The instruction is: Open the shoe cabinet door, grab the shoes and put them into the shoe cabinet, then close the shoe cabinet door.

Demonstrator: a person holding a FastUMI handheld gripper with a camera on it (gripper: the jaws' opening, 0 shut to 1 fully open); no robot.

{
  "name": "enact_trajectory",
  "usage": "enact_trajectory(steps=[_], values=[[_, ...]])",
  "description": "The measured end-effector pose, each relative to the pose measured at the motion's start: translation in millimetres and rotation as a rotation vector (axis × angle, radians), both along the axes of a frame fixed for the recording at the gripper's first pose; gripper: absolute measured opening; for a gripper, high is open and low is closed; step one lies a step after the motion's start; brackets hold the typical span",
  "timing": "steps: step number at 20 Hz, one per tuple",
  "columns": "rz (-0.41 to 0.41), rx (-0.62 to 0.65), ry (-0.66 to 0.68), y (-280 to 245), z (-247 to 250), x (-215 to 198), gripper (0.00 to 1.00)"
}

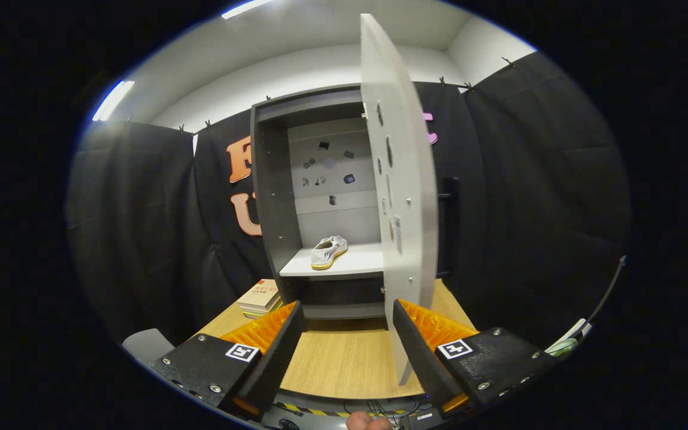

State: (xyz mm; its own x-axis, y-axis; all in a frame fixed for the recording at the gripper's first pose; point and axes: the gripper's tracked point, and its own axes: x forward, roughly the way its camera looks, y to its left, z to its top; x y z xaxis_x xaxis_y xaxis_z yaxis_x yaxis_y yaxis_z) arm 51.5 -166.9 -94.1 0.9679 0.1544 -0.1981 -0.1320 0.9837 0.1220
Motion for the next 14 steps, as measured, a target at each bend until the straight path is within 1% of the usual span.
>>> enact_trajectory(steps=[5,10,14], values=[[-0.058,0.000,-0.019,-59,1,7,0.93],[-0.090,-0.007,-0.050,-93,7,37,0.94],[-0.105,-0.007,-0.071,-107,13,63,0.94]])
